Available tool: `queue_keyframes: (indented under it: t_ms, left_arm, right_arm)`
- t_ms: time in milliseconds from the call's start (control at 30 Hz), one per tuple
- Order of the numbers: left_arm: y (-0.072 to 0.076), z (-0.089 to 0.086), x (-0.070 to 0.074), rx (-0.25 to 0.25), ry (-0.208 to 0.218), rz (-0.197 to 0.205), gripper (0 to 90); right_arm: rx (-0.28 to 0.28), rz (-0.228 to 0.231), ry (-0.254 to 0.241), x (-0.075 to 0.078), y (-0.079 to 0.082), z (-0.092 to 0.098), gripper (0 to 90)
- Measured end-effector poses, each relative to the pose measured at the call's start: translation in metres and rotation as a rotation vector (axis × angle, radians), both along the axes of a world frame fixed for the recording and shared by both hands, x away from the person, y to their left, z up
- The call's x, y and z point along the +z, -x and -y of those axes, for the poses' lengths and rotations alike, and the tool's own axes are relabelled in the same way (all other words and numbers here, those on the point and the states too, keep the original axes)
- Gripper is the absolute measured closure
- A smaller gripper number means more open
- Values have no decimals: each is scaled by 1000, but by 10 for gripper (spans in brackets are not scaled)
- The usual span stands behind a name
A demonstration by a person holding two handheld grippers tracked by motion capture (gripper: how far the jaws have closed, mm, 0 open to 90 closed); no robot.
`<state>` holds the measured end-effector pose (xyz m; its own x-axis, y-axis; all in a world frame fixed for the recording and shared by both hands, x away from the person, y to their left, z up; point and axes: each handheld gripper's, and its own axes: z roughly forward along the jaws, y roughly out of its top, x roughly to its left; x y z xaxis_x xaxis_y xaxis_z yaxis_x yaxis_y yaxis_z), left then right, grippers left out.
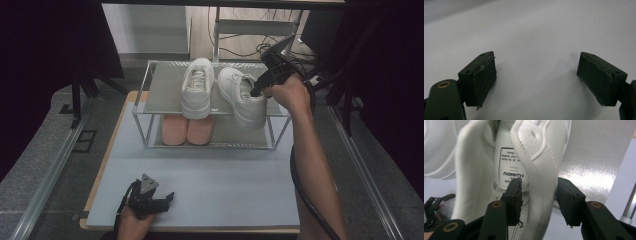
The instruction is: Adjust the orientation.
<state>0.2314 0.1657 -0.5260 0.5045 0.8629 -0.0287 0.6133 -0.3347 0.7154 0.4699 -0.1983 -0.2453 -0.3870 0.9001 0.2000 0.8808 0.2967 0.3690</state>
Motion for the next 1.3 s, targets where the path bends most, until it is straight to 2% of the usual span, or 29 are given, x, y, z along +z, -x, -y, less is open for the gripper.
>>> queue_keyframes:
  t_ms: [300,467,633,733,833,933,1000,1167,1300]
  left_arm:
    - [0,0,0,0,-1,0,156]
    - [0,0,0,0,-1,0,156]
    - [0,0,0,-1,-1,-1,156]
    - [0,0,0,0,0,-1,156]
    - [0,0,0,-1,0,-1,156]
    - [0,0,0,-1,-1,-1,156]
    - [0,0,0,-1,-1,-1,156]
    - [0,0,0,0,0,2,156]
    - [0,0,0,0,-2,4,156]
  right_arm:
    - [36,102,-132,5,17,17,549]
    - [50,186,-175,11,27,29,533]
    - [42,269,-202,16,39,43,515]
    - [40,299,-220,14,45,50,505]
    - [30,331,-235,9,53,58,502]
    - [19,381,-214,3,62,64,520]
    - [21,403,-219,-4,68,67,533]
    - [32,436,-213,-27,84,71,625]
    - [11,461,-215,-45,99,75,716]
